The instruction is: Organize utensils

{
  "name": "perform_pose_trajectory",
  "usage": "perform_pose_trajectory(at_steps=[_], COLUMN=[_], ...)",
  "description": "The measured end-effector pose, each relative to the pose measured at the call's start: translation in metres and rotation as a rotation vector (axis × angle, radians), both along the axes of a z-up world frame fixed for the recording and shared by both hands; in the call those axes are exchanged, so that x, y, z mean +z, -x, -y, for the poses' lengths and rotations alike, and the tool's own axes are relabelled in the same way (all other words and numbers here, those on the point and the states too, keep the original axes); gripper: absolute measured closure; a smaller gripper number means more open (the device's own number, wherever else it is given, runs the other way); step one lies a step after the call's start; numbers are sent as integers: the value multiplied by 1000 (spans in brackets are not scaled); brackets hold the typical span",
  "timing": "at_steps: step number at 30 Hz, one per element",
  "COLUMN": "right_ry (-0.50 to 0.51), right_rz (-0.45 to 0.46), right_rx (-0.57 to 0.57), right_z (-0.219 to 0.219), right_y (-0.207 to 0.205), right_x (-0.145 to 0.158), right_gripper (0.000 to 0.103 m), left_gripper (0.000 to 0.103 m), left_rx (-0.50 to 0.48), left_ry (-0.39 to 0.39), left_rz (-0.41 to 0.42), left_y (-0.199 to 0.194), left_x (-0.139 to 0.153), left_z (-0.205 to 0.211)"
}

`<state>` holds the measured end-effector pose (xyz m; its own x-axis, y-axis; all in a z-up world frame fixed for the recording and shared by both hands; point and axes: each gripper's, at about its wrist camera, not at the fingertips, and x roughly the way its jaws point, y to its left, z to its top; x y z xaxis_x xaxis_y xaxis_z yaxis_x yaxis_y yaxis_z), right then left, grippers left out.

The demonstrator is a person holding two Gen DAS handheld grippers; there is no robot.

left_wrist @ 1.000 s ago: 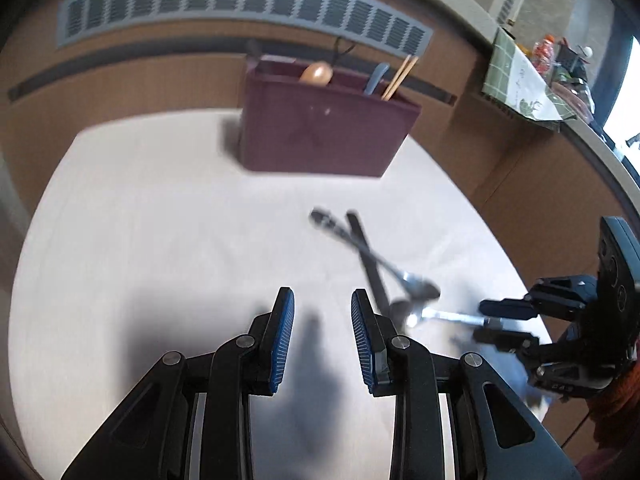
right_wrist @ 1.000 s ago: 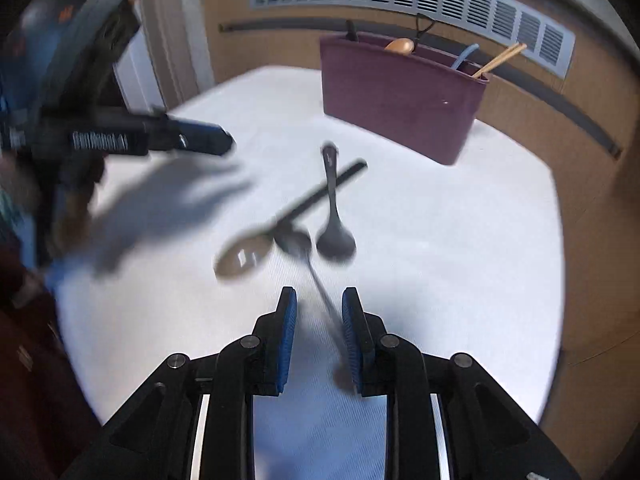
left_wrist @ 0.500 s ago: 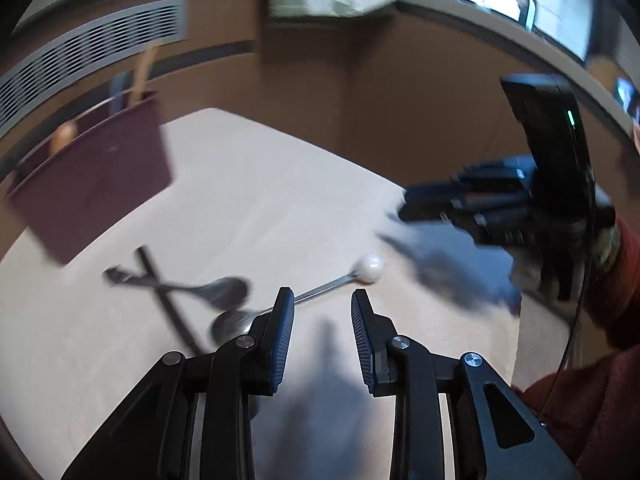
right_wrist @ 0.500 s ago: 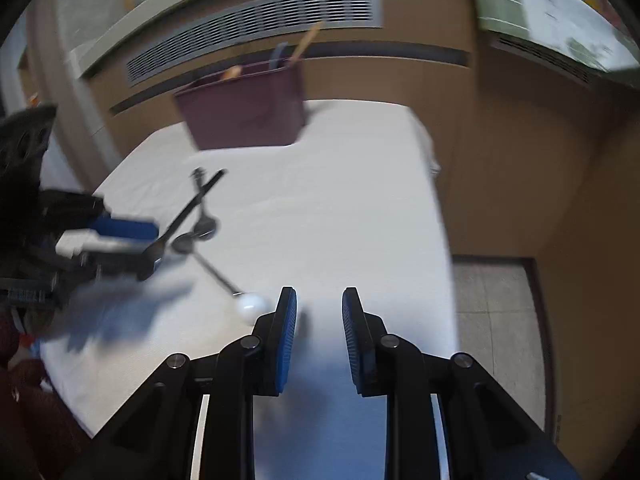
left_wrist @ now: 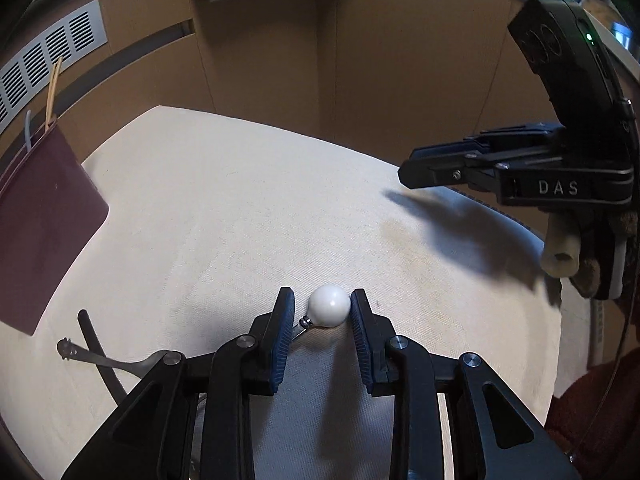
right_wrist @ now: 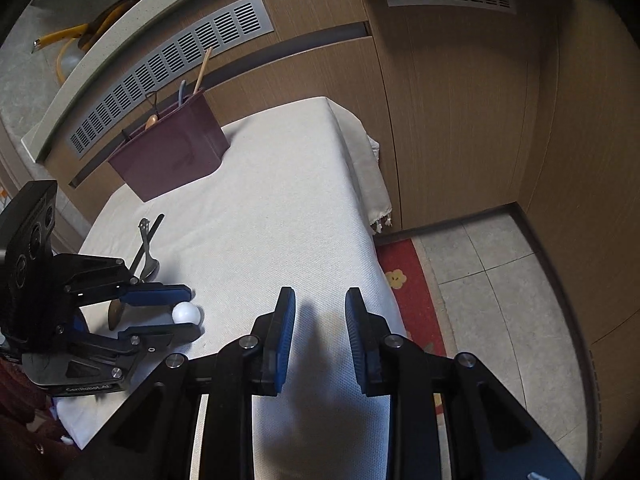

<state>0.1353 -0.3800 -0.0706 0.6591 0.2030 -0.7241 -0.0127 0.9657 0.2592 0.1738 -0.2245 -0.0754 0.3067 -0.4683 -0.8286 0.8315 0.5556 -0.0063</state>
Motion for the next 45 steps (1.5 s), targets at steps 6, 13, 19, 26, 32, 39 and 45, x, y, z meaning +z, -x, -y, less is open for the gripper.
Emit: perform_pose_trajectory(at_steps=[6,13,19,26,32,39,45], right_ry=[-4,28,74,180,250,347,313], right_rz=[0,5,50,57,18,10,8], right_rx=[12,70,253,544,689,706,712], right_z=[-3,-22,-80,-182,-241,-260,-263], right_y=[-3,-8,-30,-73,-115,-138,-143], right_x=[-1,3,19,18,2,-13,-16], right_gripper=[77,77,77,77,77,77,88], left_gripper=[77,81,81,81,81,81,81], left_rx=[85,346,606,749,807,838,851], left_ry=[53,307,412,499,549,598,608], left_rz=[42,98,217,218,187,138,112], left_y=[5,15,13,15,12,10,11], left_x=[13,84,117,123,123,117,113], left_z=[-15,-113,-203,-266,-294,-310,-308])
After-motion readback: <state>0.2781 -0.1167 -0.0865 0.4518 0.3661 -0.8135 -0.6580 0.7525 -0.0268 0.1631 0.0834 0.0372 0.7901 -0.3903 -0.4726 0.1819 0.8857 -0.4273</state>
